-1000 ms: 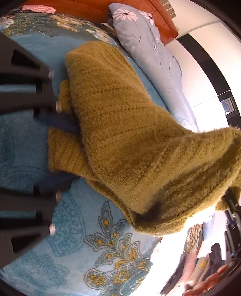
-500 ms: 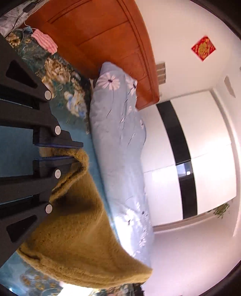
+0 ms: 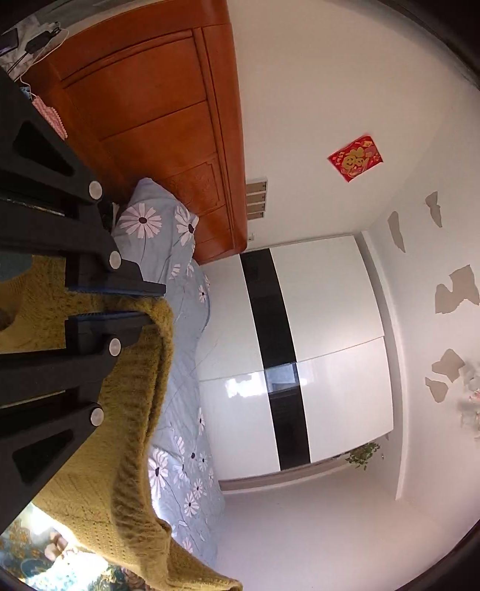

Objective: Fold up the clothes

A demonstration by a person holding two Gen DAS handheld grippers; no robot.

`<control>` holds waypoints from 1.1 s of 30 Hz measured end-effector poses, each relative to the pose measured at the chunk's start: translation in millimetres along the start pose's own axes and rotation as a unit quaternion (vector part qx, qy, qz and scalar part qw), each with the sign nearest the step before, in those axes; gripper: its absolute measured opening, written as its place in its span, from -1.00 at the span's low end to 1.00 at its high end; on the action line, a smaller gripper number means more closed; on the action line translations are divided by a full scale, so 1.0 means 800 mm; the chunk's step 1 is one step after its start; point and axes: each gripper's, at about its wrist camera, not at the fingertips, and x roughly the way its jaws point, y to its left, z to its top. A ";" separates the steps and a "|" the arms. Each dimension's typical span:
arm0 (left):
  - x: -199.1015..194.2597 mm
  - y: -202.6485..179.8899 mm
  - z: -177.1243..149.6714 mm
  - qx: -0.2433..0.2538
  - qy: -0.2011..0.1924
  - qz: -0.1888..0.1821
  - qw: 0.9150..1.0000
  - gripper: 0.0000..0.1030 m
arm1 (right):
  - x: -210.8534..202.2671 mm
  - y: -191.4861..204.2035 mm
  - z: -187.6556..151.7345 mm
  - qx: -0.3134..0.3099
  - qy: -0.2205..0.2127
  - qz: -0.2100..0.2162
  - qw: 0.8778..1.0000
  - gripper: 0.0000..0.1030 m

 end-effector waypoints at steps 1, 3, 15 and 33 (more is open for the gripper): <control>-0.012 0.001 0.002 0.000 -0.005 -0.008 1.000 -0.85 | -0.014 0.002 0.003 -0.007 -0.008 0.001 1.000 -0.84; -0.029 0.003 0.011 0.009 -0.015 -0.013 1.000 -0.84 | -0.039 0.005 0.010 -0.021 -0.023 -0.001 1.000 -0.84; 0.193 -0.054 -0.055 0.022 0.167 -0.048 0.985 -0.81 | 0.059 -0.038 -0.008 -0.021 0.079 -0.044 0.996 -0.84; 0.513 -0.228 -0.249 0.029 0.367 -0.039 0.929 -0.83 | 0.356 -0.237 -0.191 0.090 0.267 -0.110 0.953 -0.85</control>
